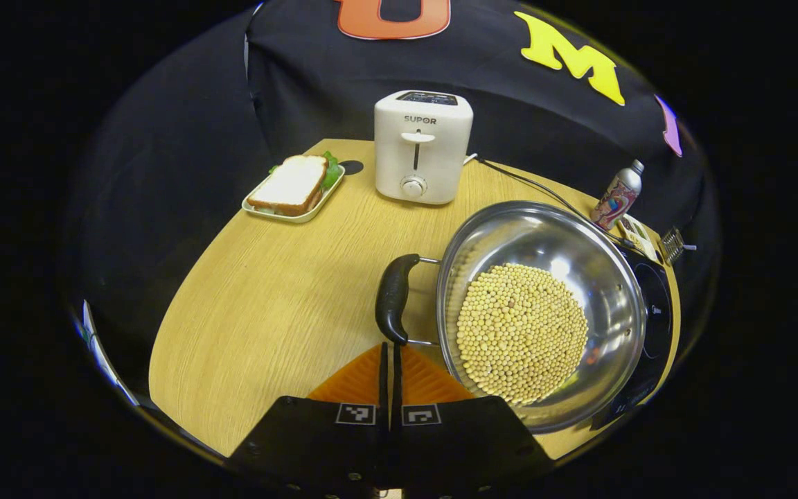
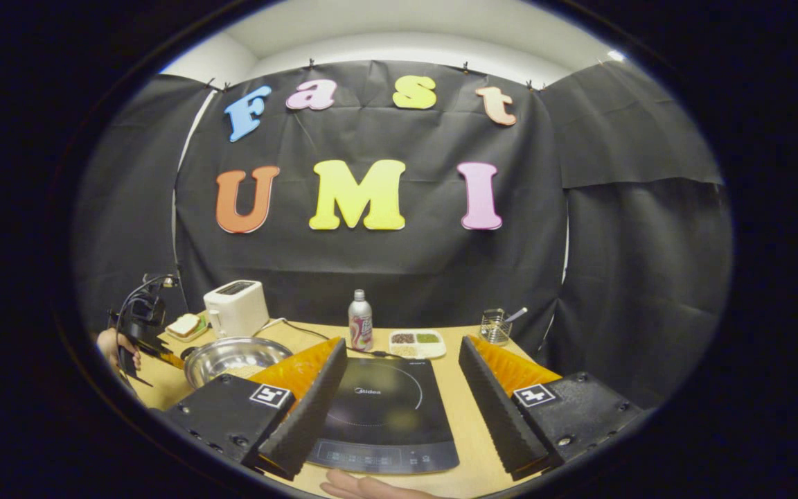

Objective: First push the handle of the pot to place it horizontally, then grasp the pot with both hands and set it on the induction cooktop.

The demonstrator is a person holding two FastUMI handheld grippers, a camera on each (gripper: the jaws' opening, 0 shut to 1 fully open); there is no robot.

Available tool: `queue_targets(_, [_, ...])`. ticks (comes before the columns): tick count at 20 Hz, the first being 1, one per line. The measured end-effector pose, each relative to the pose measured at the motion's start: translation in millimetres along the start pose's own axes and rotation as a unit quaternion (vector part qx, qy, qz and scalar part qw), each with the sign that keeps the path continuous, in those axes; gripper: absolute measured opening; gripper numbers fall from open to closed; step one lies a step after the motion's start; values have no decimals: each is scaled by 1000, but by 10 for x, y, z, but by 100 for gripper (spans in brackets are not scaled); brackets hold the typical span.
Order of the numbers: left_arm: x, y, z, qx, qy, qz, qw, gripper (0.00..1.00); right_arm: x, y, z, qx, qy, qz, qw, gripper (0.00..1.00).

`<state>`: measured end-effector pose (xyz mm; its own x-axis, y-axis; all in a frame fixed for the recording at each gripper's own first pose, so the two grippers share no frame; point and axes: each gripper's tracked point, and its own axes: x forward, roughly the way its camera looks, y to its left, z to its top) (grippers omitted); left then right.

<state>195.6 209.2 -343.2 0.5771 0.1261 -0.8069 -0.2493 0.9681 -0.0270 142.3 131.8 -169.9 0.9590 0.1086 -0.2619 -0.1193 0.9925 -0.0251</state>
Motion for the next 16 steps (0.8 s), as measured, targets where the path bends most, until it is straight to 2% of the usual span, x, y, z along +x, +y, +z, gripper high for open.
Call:
queue_targets(1, [-62, -37, 33, 2, -14, -9, 1000, 0, 38, 66, -15, 4, 4, 7, 1000, 99])
queue_targets(2, [-144, -83, 77, 2, -31, -21, 999, 11, 88, 127, -57, 8, 7, 14, 1000, 99])
queue_targets(3, [-248, -115, 123, -1, -47, -31, 998, 1, 135, 188, -97, 10, 13, 19, 1000, 99])
queue_targets(4, [-343, -154, 172, 0, -63, -41, 997, 7, 187, 249, -164, 11, 20, 24, 999, 99])
queue_targets(5, [-435, -163, 196, 4, -75, -44, 996, 27, 232, 318, -208, 12, 27, 30, 999, 99])
queue_targets(8, [-573, -291, 257, 12, -100, -65, 993, 54, 385, 540, -378, 5, 45, 42, 998, 99])
queue_targets(9, [-556, -286, 244, 18, -103, -64, 992, 81, 444, 618, -435, 2, 53, 45, 998, 99])
queue_targets(10, [-513, -296, 258, 23, -107, -61, 992, 84, 505, 692, -488, 1, 60, 48, 997, 100])
queue_targets(11, [-527, -295, 288, 27, -108, -57, 992, 97, 562, 773, -553, 0, 69, 51, 996, 99])
queue_targets(14, [-315, -271, 286, 30, -97, -50, 994, 96, 773, 1017, -752, 0, 95, 62, 994, 100])
queue_targets(16, [-150, -170, 311, 33, -93, -33, 995, 96, 914, 1149, -885, 8, 114, 66, 991, 99])
